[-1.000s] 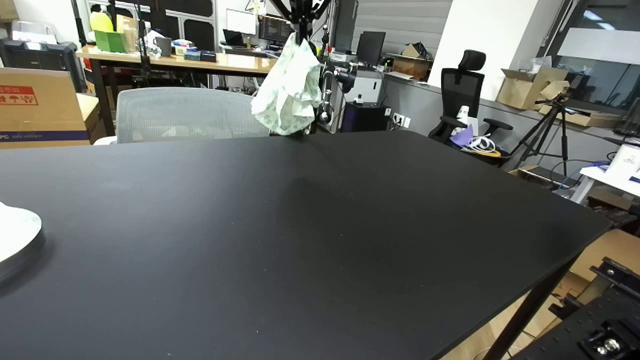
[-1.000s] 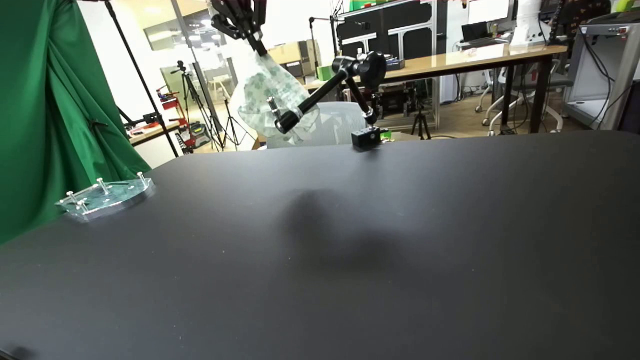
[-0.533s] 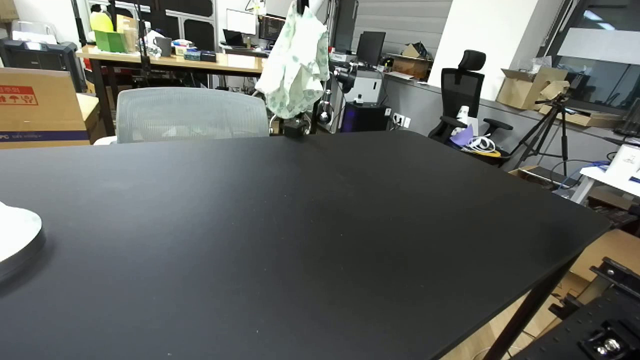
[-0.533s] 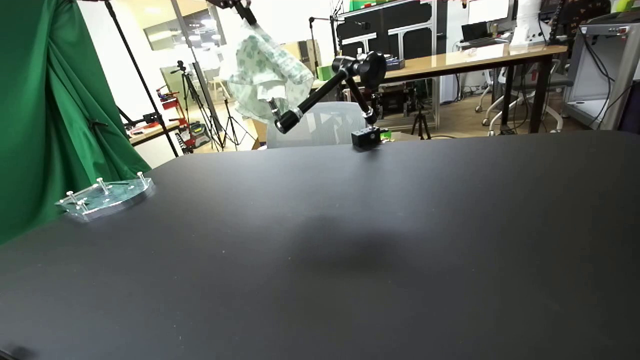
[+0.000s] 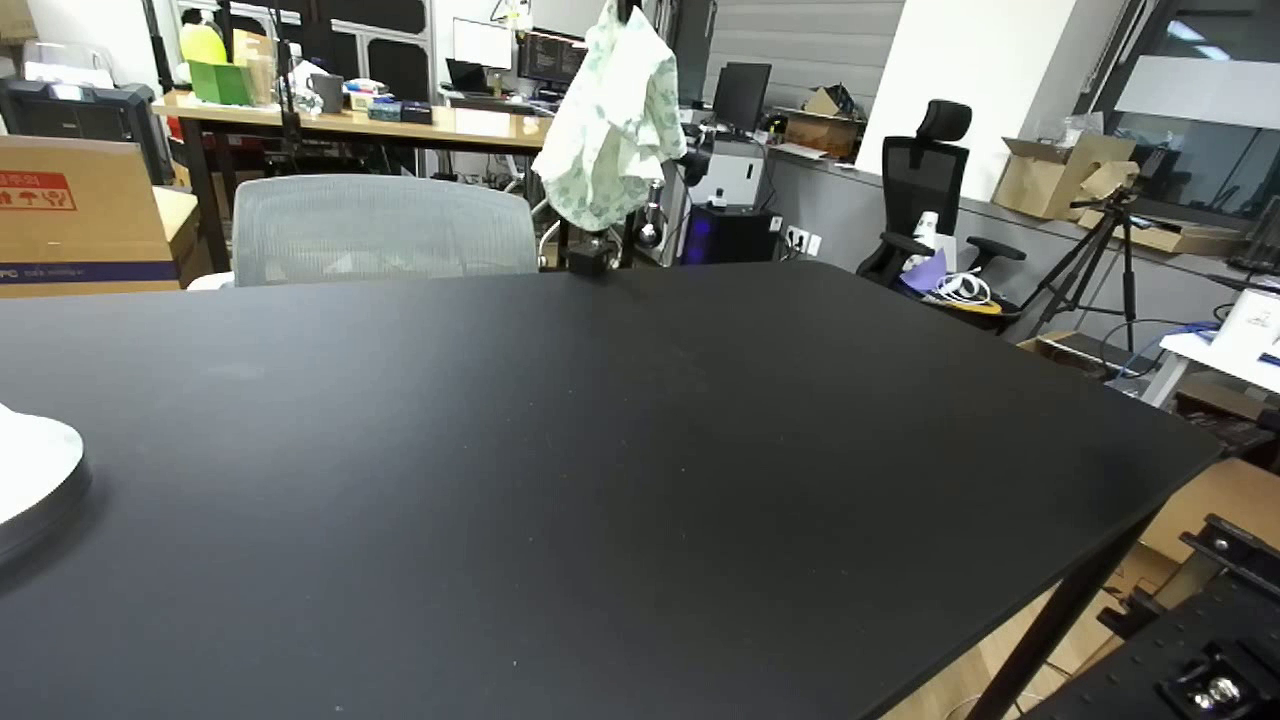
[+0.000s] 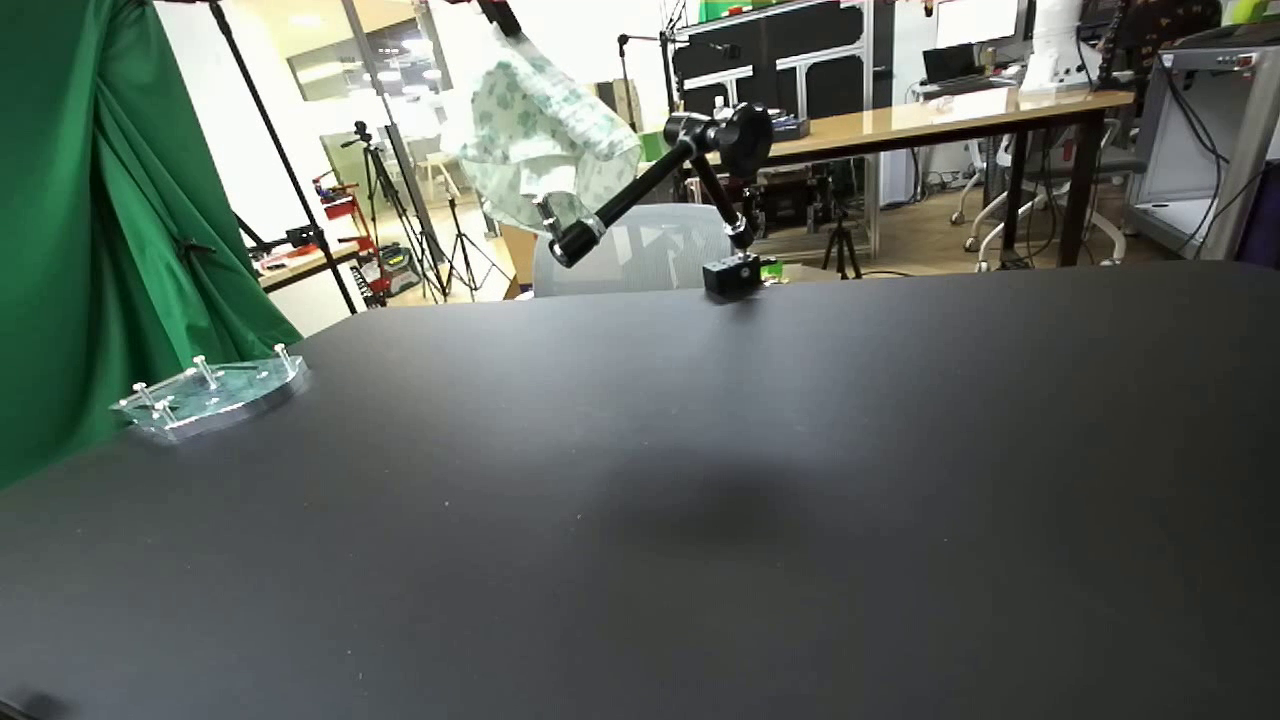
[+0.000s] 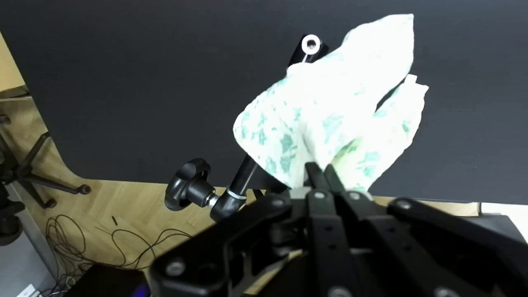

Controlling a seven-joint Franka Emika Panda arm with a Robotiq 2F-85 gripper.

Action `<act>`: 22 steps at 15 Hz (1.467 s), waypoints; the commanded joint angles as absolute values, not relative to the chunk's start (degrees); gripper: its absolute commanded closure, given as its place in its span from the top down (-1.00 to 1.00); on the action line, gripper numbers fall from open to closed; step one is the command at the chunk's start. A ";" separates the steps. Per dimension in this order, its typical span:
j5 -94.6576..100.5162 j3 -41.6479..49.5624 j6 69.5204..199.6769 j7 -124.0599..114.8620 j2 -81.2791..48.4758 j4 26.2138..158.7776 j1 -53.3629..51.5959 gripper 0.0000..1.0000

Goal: Hang the cloth on the stand

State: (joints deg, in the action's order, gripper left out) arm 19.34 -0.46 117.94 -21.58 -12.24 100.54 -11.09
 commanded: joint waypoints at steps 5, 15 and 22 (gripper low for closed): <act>19.25 -1.43 111.90 -23.04 -8.87 102.80 -10.37 -0.99; 17.70 -1.19 111.92 -23.66 -6.28 109.54 -7.88 -0.99; 12.93 -0.44 114.06 -26.57 -10.30 111.81 -5.10 -0.99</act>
State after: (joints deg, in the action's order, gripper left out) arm 15.65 -0.64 112.57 -22.57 -9.18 111.22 -5.79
